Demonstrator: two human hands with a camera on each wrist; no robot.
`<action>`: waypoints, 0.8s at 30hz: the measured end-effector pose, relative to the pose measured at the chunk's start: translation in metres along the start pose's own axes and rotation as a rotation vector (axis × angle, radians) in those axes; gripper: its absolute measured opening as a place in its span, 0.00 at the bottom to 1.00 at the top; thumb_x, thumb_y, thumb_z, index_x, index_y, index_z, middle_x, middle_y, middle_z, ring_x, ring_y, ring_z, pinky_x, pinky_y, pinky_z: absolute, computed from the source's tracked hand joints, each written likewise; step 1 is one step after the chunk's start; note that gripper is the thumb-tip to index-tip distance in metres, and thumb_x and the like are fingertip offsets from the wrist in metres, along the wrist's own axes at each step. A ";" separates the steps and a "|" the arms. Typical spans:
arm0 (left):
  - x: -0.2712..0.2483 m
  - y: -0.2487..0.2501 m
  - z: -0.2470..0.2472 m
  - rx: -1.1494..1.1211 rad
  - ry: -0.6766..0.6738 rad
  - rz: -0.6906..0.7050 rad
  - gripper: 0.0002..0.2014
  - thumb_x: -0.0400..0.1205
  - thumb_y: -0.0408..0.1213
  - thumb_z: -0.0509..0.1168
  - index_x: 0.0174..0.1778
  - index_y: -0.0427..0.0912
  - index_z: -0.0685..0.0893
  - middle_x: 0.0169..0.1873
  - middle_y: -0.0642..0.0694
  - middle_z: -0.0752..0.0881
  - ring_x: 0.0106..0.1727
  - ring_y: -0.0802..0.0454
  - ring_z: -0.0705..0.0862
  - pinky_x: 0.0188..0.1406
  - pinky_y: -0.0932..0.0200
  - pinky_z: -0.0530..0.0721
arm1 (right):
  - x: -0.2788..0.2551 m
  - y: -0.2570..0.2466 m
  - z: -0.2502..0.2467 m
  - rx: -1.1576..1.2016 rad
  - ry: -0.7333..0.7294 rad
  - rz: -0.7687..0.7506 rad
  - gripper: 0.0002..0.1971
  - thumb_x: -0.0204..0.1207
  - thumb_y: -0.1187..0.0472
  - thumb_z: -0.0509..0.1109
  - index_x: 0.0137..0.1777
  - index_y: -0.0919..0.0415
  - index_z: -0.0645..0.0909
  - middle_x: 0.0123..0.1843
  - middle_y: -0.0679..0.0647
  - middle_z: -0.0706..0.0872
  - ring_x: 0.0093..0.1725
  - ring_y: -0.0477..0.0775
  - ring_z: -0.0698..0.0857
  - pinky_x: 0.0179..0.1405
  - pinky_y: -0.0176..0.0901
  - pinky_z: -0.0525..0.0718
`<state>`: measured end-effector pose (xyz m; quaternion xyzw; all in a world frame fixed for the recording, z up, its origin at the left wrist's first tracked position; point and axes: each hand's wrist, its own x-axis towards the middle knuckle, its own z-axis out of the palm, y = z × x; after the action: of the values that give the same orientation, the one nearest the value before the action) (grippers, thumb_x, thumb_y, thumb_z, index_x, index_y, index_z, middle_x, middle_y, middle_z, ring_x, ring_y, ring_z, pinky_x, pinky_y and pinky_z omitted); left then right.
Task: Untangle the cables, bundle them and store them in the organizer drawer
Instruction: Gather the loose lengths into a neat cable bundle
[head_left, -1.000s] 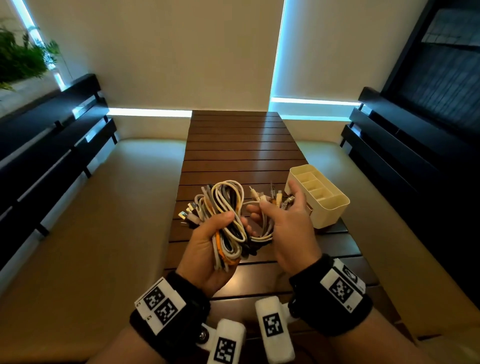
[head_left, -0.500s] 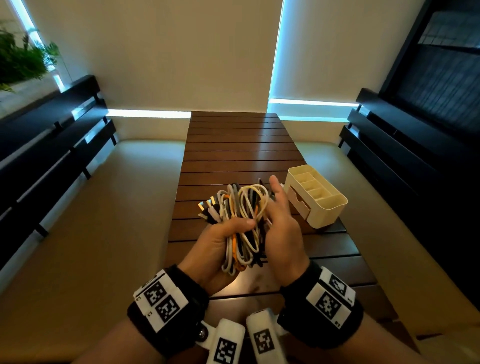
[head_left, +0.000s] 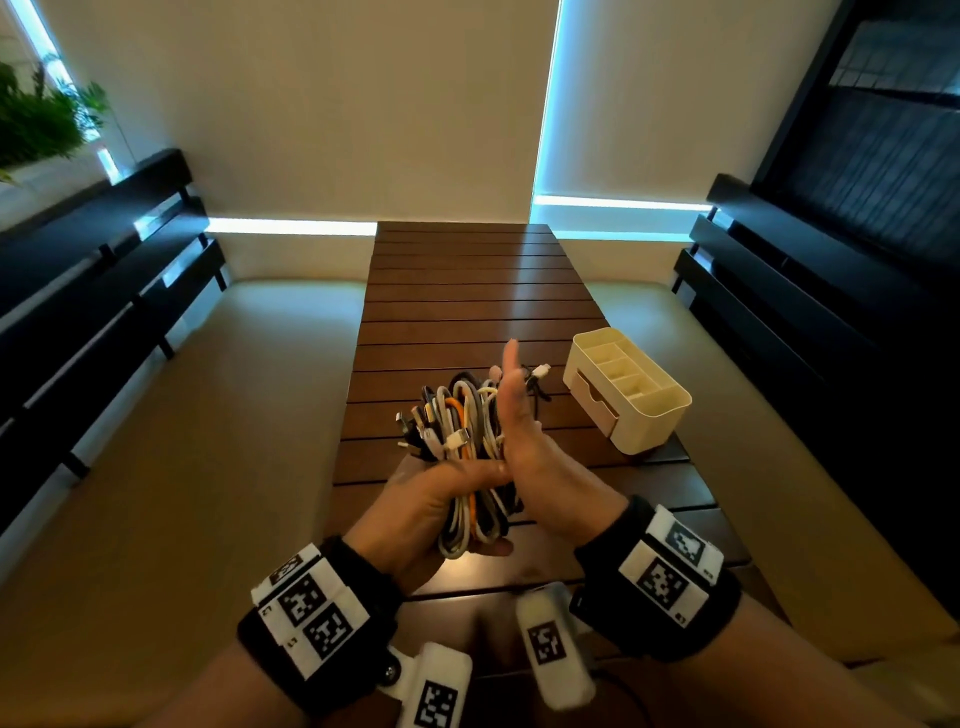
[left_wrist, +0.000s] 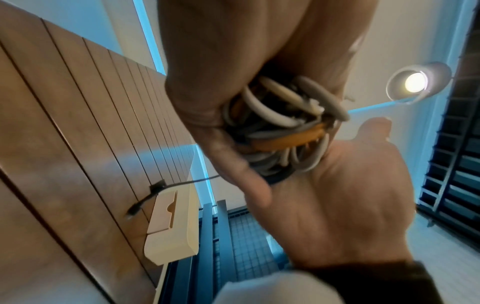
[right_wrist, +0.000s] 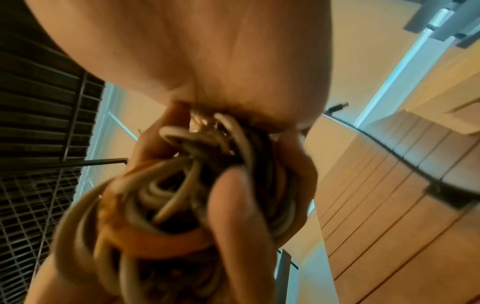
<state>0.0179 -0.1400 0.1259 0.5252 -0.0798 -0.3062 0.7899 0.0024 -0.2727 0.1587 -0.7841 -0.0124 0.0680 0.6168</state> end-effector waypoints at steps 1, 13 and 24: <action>0.000 0.000 -0.002 0.010 0.008 0.013 0.24 0.71 0.38 0.74 0.63 0.34 0.85 0.53 0.27 0.87 0.45 0.38 0.90 0.30 0.48 0.89 | 0.000 0.000 -0.002 -0.035 -0.022 0.013 0.55 0.46 0.08 0.37 0.76 0.22 0.26 0.88 0.39 0.44 0.88 0.56 0.39 0.83 0.73 0.39; 0.008 0.010 -0.012 -0.055 0.059 0.023 0.22 0.68 0.34 0.74 0.58 0.31 0.84 0.41 0.30 0.82 0.33 0.40 0.80 0.16 0.59 0.78 | 0.007 -0.007 -0.023 -0.302 -0.076 0.081 0.46 0.70 0.23 0.51 0.84 0.30 0.33 0.87 0.52 0.63 0.82 0.55 0.68 0.77 0.48 0.63; 0.007 0.029 -0.019 -0.088 -0.130 -0.083 0.14 0.71 0.34 0.72 0.50 0.34 0.82 0.32 0.40 0.82 0.28 0.48 0.83 0.14 0.63 0.77 | 0.003 0.005 -0.072 -0.382 0.230 -0.325 0.39 0.67 0.42 0.75 0.80 0.40 0.69 0.69 0.38 0.79 0.69 0.30 0.74 0.63 0.25 0.69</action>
<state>0.0435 -0.1214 0.1413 0.4717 -0.0957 -0.3754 0.7921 0.0139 -0.3428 0.1705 -0.8765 -0.0805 -0.1251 0.4578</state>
